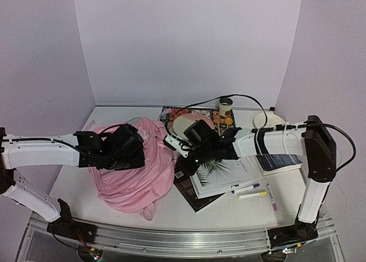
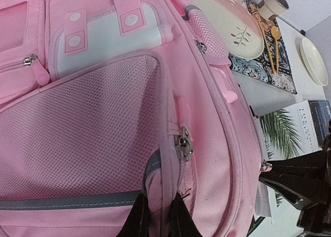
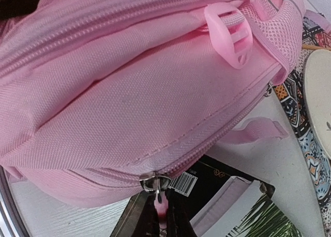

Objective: Pack the student bag
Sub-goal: Unzip the largest pocket of the student bag.

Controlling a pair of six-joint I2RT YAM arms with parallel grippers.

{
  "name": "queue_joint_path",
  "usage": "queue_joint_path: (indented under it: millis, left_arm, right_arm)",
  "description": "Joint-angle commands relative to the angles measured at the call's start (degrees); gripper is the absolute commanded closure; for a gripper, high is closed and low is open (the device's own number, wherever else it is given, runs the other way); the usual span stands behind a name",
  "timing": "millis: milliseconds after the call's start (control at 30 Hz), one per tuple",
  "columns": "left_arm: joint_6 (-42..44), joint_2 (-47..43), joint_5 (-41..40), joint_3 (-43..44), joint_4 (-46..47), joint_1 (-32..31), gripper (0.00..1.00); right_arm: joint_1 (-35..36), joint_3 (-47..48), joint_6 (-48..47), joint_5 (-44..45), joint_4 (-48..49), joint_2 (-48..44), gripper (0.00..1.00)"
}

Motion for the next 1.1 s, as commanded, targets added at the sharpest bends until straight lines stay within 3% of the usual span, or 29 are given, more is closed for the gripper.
queue_joint_path:
  millis: [0, 400, 1067]
  left_arm:
    - [-5.92, 2.56, 0.97, -2.63, 9.43, 0.25, 1.00]
    - [-10.44, 10.83, 6.52, -3.89, 18.47, 6.87, 1.00]
    - [-13.12, 7.00, 9.16, -3.77, 20.89, 7.27, 1.00]
  right_arm:
    - [-0.64, -1.48, 3.37, -0.88, -1.89, -1.01, 1.00]
    - [3.20, -6.12, 9.81, -1.42, -4.50, -4.80, 0.97]
    - [12.86, -2.88, 21.27, 2.05, -5.27, -2.15, 0.95]
